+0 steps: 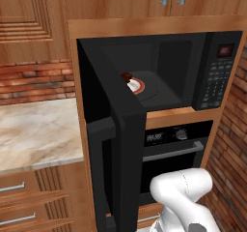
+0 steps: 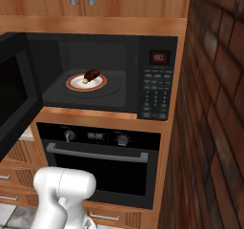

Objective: Transport the steak from the fridge to the microwave and turn on the microwave.

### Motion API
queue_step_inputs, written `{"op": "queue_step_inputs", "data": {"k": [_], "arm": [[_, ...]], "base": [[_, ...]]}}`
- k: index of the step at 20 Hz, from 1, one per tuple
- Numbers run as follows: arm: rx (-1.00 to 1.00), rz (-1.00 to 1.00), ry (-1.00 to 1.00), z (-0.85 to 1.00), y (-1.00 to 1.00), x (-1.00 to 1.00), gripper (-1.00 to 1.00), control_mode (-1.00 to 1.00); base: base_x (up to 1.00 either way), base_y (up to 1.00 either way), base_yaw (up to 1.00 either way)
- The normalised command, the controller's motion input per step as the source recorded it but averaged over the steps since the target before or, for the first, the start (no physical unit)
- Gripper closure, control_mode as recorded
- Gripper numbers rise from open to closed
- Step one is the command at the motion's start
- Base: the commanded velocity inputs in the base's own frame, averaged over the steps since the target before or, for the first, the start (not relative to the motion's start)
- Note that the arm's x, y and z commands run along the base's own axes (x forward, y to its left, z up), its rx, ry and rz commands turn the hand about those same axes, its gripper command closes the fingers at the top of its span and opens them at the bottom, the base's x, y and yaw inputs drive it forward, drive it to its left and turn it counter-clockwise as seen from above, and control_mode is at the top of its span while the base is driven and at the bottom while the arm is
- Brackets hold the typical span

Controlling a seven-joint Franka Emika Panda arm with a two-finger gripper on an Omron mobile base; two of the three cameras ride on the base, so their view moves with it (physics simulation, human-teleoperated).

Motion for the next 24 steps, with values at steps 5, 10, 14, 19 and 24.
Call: {"op": "queue_step_inputs", "data": {"k": [5, 10, 14, 19, 24], "arm": [[-0.08, -0.20, 0.00, -0.23, 0.39, 0.00, -1.00, -1.00], [-0.10, -0.15, 0.00, -0.22, 0.37, 0.00, -1.00, -1.00], [-0.12, -0.12, 0.00, -0.26, 0.29, 0.00, -1.00, -1.00], [-0.11, -0.09, 0.00, -0.23, 0.18, 0.00, -1.00, -1.00], [-0.08, -0.11, 0.00, -0.20, 0.16, 0.07, -1.00, -1.00]], "base": [[0.00, 0.00, 0.00], [0.00, 0.00, 0.00], [0.00, 0.00, 0.00], [0.00, 0.00, 0.00], [0.00, 0.00, 0.00]]}}
